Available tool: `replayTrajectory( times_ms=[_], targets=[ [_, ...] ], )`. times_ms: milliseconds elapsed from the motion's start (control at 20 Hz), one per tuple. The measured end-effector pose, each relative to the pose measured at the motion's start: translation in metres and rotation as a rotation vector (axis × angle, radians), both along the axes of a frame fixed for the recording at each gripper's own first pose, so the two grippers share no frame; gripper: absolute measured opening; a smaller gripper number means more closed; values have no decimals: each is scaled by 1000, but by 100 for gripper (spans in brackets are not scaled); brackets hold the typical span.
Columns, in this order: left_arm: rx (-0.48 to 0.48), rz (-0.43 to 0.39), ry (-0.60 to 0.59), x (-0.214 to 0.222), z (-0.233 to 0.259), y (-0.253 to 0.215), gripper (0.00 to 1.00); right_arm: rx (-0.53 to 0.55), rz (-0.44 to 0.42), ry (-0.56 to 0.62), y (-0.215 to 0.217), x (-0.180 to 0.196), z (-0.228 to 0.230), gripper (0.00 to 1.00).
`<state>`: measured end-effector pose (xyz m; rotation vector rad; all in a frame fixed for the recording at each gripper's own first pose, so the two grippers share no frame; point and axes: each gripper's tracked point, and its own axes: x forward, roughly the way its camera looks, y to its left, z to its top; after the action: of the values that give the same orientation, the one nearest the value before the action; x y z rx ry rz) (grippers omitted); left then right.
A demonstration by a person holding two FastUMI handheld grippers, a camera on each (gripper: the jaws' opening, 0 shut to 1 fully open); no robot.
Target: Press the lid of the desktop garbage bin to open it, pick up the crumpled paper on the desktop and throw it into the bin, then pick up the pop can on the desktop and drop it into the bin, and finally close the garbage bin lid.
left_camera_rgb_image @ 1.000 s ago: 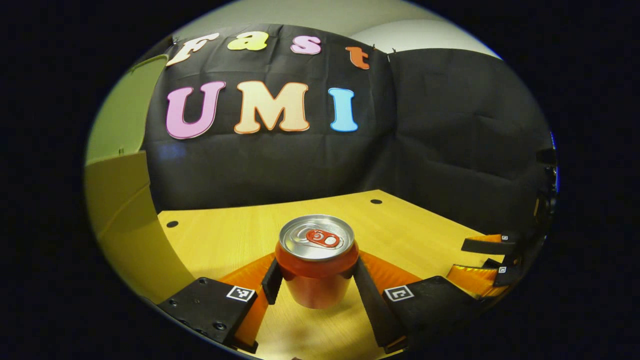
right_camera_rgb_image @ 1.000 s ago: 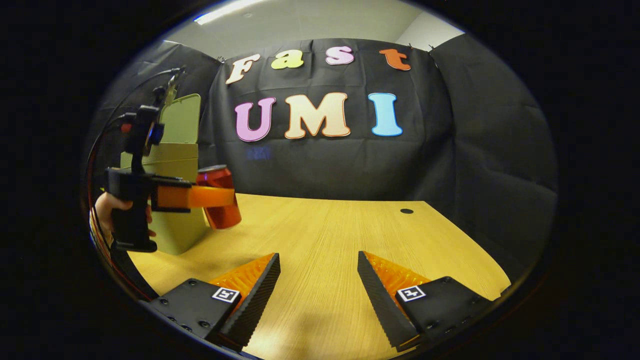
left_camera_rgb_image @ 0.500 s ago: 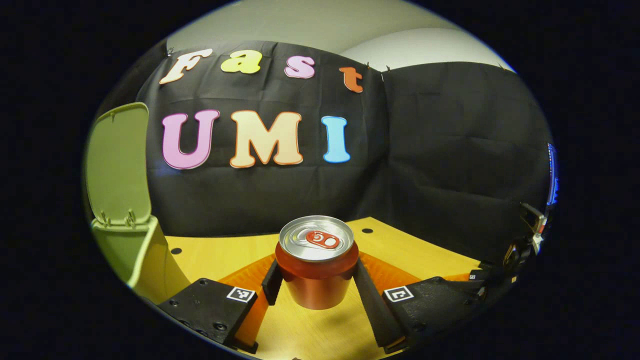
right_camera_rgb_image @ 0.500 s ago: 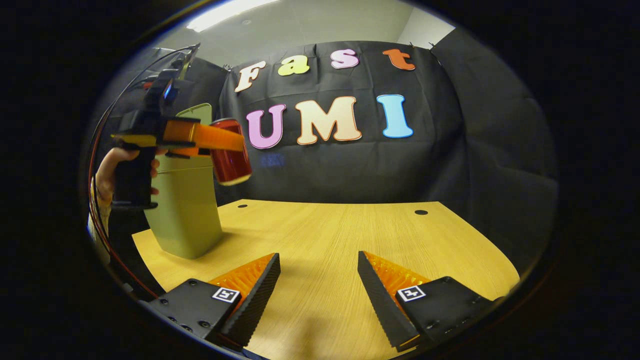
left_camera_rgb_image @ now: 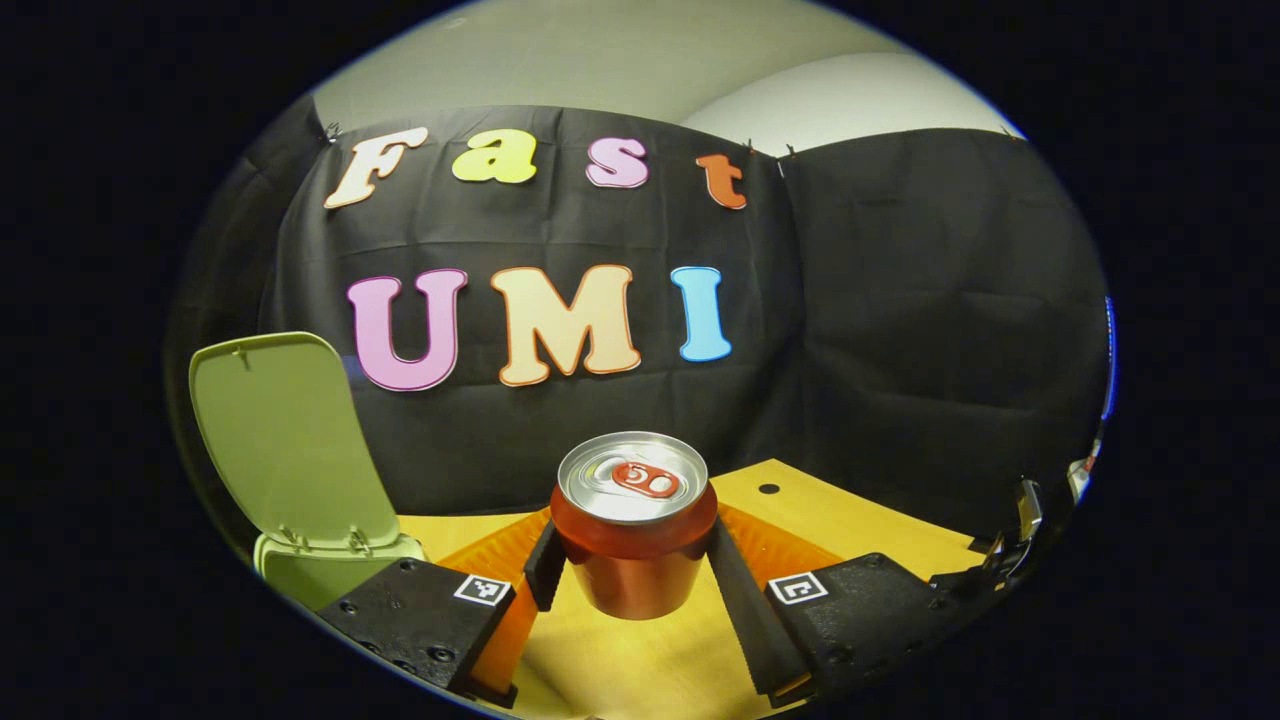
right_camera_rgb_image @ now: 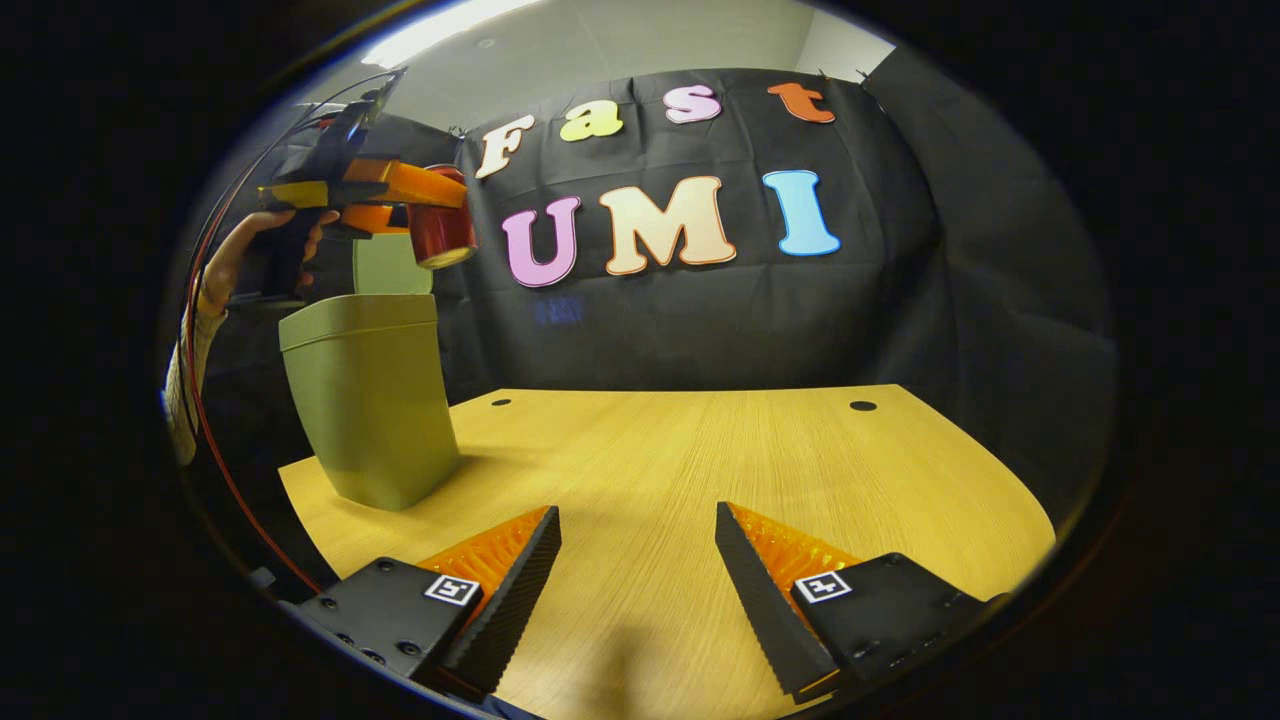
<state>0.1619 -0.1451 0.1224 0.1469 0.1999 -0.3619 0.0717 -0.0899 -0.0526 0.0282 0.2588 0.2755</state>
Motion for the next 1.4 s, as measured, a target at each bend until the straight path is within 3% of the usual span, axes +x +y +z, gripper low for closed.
replayTrajectory(
  times_ms=[450, 650, 1250, 1400],
  targets=[
    [99, 217, -69, -11, 46, 118, 78, -19, 1, 2, 3, 7, 6, 98],
    [109, 288, -37, -24, 36, 158, 78, -27, 18, 9, 13, 11, 5, 98],
    [78, 366, 37, -27, 10, 205, 79, -53, 27, 10, 22, 13, 7, 98],
    [95, 376, 25, -26, 13, 209, 88, -55, 25, 13, 21, 13, 5, 98]
  ],
)
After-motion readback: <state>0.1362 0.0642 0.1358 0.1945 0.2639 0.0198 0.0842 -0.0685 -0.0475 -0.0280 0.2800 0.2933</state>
